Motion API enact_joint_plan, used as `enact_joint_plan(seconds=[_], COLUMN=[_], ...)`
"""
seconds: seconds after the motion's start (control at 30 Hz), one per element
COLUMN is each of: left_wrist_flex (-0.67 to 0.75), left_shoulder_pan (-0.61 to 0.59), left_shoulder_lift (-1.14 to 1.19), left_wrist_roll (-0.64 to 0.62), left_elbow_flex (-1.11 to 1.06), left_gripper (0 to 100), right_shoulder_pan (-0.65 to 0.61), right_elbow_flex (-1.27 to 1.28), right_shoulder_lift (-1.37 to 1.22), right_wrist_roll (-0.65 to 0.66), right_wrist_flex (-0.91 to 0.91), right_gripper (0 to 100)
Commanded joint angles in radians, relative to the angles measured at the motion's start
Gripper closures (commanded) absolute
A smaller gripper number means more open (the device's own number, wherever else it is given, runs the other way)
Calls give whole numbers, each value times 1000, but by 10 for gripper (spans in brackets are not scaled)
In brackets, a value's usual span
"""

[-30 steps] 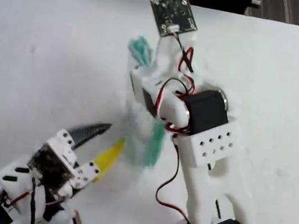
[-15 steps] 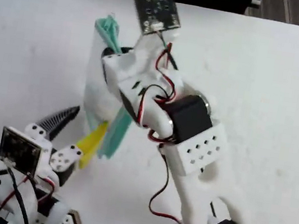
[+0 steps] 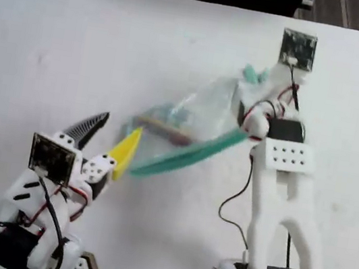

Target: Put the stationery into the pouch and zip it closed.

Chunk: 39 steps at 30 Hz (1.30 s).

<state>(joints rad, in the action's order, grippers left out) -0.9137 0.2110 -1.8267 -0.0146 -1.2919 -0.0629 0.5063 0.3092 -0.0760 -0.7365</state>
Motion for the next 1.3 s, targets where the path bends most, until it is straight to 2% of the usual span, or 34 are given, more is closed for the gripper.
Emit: enact_joint_plan(seconds=[0.0, 0.27, 0.5, 0.7, 0.77, 0.9, 1.0, 1.1, 1.27], left_wrist_flex=[61, 58, 60, 60, 63, 63, 64, 69, 138], left_shoulder_pan=[-5, -7, -7, -7, -7, -7, -7, -25, -147], left_shoulder_lift=[7, 7, 7, 7, 7, 7, 7, 7, 10], left_wrist_roll=[-12, -54, -54, -52, -51, -49, -48, -34, 28], left_elbow_flex=[-6, -8, -8, -8, -8, -8, -8, -3, 20], left_gripper=[766, 766, 766, 766, 766, 766, 766, 766, 767], right_shoulder_pan=[35, 105, -33, -39, -13, 4, -12, -5, 15], right_elbow_flex=[112, 331, 425, 425, 414, 413, 393, 313, 61], right_shoulder_lift=[18, 13, 19, 19, 19, 19, 25, 77, 226], right_wrist_roll=[54, 106, 109, 109, 103, 110, 110, 110, 109], right_wrist_flex=[70, 154, 148, 154, 147, 147, 145, 71, -150], right_gripper=[981, 981, 981, 968, 906, 704, 654, 672, 713])
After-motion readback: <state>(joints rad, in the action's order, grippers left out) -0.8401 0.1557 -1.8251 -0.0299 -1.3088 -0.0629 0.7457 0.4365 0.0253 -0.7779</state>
